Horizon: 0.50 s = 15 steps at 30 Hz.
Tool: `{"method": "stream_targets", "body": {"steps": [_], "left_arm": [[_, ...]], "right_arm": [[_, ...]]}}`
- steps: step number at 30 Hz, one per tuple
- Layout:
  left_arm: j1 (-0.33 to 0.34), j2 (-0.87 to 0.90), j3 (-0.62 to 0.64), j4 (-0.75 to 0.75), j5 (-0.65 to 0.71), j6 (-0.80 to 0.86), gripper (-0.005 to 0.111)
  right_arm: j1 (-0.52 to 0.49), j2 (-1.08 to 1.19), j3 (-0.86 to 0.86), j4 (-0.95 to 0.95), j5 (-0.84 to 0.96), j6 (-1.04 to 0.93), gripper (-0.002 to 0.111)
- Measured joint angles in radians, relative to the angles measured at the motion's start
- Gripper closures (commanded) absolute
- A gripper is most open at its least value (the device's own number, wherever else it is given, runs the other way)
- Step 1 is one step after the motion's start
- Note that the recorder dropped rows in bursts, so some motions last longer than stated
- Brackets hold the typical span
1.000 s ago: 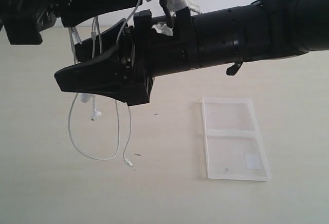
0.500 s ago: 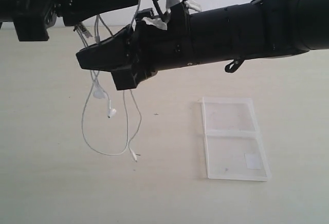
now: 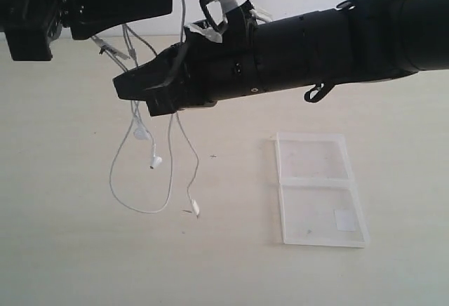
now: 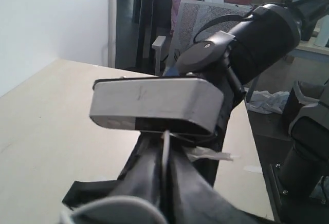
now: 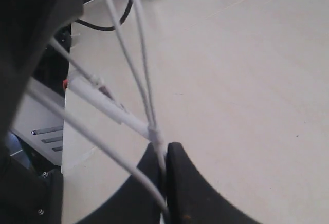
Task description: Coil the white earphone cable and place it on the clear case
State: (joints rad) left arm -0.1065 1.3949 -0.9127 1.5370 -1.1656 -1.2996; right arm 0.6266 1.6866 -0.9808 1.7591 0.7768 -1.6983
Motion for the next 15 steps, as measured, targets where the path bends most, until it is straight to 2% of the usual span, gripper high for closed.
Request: {"method": "stream_targets", "body": {"steps": [11,13,15], "left_arm": [[0.021,0.0,0.0,0.051,0.123,-0.056,0.107],[0.021,0.0,0.0,0.054,0.14,-0.061,0.103],[0.021,0.0,0.0,0.056,0.147,-0.065,0.091]], "right_arm": [[0.004,-0.031,-0.004,-0.123,-0.069,0.158,0.108],[0.004,-0.052,-0.004,-0.164,-0.093,0.195,0.108],[0.004,-0.072,-0.004,-0.212,-0.114,0.231,0.108]]}}
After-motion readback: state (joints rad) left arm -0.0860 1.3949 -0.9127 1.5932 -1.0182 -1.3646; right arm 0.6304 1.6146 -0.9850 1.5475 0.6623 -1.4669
